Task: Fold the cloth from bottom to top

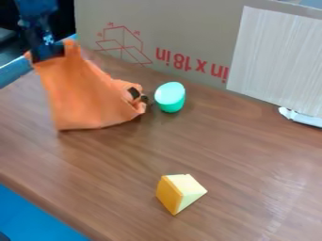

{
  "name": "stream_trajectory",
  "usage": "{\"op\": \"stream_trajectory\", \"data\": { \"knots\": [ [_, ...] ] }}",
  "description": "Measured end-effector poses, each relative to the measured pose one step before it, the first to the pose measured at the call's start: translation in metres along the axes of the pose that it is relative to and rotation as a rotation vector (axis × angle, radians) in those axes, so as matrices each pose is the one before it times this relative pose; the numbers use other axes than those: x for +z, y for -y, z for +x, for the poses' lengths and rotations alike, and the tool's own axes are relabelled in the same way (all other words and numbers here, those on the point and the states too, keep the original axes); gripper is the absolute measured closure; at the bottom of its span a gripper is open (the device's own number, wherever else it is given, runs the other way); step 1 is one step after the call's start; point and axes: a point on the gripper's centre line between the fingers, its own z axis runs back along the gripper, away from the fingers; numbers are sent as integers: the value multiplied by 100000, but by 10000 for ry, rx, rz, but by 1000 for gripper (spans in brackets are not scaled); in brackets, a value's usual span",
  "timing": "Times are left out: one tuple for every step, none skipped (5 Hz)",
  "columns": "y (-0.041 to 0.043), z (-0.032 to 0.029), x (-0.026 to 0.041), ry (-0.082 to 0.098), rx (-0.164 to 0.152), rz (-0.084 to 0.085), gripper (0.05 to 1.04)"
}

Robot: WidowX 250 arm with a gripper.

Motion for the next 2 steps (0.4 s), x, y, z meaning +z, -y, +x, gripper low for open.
{"op": "stream_trajectory", "data": {
  "knots": [
    [-1648, 731, -251, -64, 231, -98, 1002],
    [419, 465, -301, -53, 153, -18, 1002]
  ]
}}
